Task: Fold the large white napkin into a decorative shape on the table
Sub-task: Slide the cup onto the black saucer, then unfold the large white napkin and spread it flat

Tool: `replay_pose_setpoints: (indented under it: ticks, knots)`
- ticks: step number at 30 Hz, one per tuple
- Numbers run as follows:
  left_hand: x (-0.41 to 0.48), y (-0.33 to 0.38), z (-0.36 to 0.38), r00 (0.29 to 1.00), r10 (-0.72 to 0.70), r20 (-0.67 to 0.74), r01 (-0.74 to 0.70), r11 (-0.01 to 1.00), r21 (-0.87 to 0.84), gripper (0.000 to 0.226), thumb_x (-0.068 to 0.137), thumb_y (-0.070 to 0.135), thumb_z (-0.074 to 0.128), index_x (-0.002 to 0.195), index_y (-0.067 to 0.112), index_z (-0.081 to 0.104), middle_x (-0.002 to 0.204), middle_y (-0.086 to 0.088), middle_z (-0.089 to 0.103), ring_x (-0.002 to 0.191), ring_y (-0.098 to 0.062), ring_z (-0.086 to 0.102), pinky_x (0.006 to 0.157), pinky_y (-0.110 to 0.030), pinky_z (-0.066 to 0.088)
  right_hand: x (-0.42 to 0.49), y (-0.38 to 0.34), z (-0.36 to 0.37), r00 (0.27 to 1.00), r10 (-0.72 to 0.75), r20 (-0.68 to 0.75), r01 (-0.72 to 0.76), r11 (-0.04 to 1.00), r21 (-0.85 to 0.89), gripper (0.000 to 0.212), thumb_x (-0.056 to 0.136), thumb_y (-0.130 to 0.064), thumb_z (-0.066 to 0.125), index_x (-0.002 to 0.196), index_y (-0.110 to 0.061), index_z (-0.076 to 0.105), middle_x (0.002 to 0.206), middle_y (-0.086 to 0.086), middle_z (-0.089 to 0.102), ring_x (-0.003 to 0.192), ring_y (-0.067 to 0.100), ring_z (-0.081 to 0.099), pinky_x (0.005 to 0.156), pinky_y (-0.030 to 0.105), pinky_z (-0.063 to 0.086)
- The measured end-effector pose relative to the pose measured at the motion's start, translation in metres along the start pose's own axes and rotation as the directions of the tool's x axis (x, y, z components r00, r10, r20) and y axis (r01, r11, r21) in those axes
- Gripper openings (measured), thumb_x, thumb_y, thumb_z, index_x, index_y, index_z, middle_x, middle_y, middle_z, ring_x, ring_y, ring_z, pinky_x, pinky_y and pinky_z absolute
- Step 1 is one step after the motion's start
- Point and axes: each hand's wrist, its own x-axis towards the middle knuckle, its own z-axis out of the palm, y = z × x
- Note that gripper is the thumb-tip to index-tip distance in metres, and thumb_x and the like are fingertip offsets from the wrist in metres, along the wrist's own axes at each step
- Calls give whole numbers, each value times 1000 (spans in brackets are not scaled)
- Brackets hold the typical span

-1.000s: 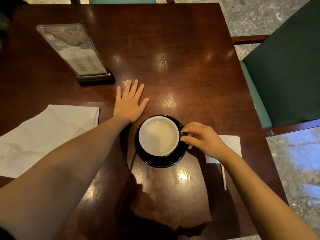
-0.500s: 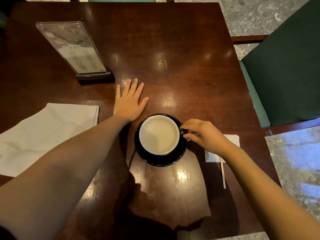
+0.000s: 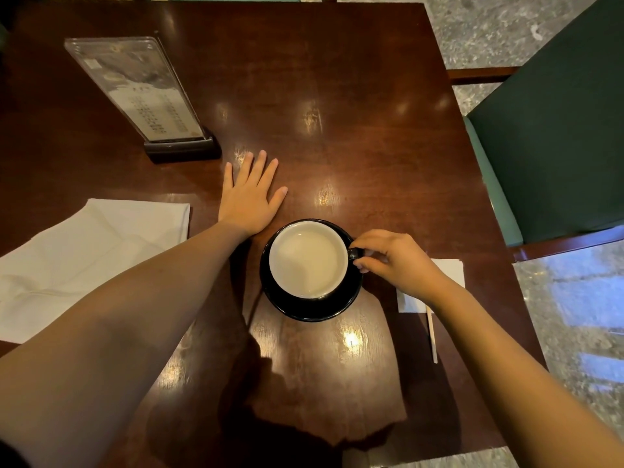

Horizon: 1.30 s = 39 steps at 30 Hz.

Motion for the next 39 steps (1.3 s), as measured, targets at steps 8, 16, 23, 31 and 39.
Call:
replay_pose_setpoints:
  ticks: [8,16,23,31,39]
  knots:
    - [-1,2,-2,1000,5,-4,-6,1000,-14,61,94,55,23,148,25,17,158,-3,14,146,-23,6,116,-51,1,-5,2,4,999,38,-33,-35,997,63,25,85,-6,65,110,-7,67,105,7,64,78,18,68,81,29,58]
    - [5,-2,-2,996,-1,85,4,1000,-29,63,94,58,19,148,26,12,159,-2,8,146,-23,1,115,-53,-2,-7,-1,3,989,149,0,-147,970,193,31,84,-10,67,115,-14,64,107,2,60,76,11,66,80,17,54]
    - [17,-9,-31,922,39,384,-40,999,-5,69,92,58,31,148,27,6,160,-2,-2,146,-24,-3,115,-52,2,-5,0,-25,949,303,83,-312,882,352,32,88,-11,63,119,-11,60,114,4,63,95,16,63,80,29,57]
    - [1,-10,-89,721,50,691,-73,997,4,58,97,52,27,145,20,28,157,-8,18,143,-30,17,116,-43,19,32,-21,-49,829,537,155,-549,835,46,44,95,-33,51,121,3,54,122,28,59,110,44,57,92,51,48]
    - [-35,-51,-167,755,3,656,94,989,-113,52,98,47,31,136,16,46,147,-5,40,134,-25,37,109,-35,28,81,-88,-46,794,586,159,-534,799,-276,62,96,-47,42,139,-3,36,144,14,43,127,34,46,100,39,41]
